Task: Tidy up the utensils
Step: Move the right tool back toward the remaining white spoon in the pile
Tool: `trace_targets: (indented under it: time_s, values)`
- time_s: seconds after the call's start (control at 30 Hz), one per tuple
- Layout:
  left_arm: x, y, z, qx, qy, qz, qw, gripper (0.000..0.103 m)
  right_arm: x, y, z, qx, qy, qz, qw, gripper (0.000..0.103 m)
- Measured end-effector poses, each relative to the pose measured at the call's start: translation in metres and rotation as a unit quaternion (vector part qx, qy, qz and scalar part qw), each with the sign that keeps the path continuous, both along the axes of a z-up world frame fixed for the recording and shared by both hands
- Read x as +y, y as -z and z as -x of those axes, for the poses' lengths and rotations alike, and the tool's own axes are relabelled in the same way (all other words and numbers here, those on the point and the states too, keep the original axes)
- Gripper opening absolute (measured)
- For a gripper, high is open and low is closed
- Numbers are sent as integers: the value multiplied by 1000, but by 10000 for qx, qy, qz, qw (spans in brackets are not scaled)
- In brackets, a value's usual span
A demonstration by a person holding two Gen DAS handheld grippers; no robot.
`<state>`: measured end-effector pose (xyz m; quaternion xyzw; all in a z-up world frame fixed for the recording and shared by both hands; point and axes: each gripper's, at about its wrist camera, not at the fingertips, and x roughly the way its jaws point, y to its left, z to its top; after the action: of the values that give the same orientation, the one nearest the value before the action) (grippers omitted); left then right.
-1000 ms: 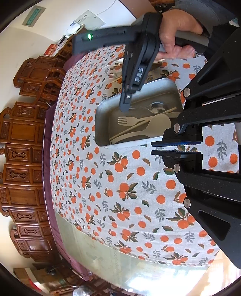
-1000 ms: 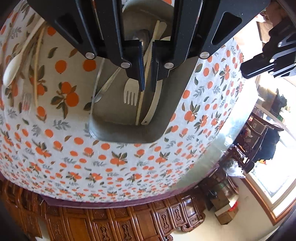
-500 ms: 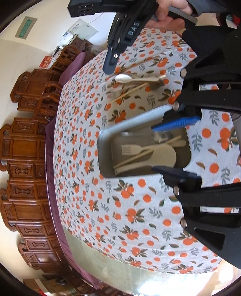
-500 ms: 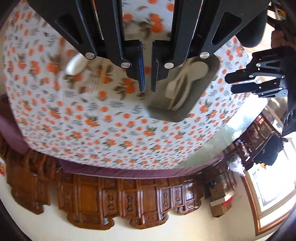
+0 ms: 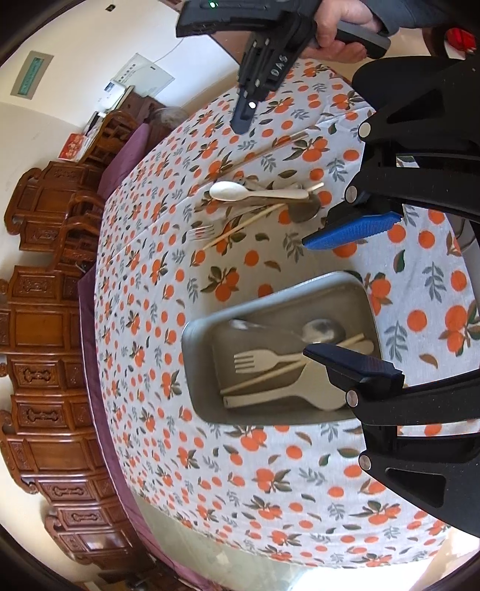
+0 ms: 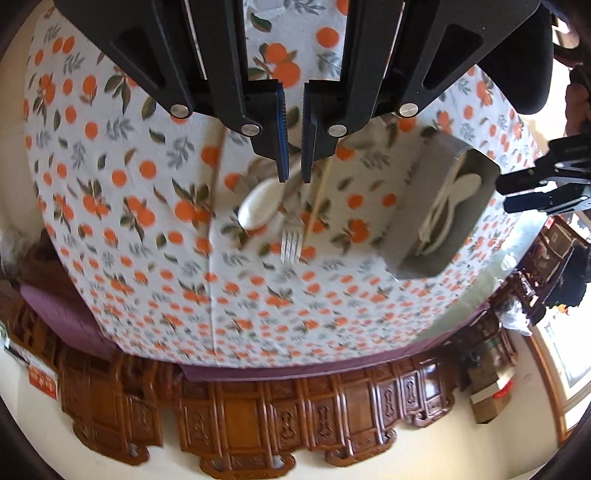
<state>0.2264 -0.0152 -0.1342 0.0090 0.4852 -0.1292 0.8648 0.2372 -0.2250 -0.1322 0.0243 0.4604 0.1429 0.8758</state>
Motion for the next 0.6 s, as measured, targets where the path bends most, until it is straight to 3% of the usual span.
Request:
trace_targets:
  time_s: [0.07,0.17,0.6]
  values:
    - [-4,3,-1,22,18,-13,10000,50,2,9,-2,89,33,4,10000,9]
    - [-8,5,-2,42,35,-24,10000,50,6,24,-9,196,82,-74,9997,20]
    - [-11,8,-1,30,50,-58,10000,50,25,73,-48,720,346,-66,9968,21]
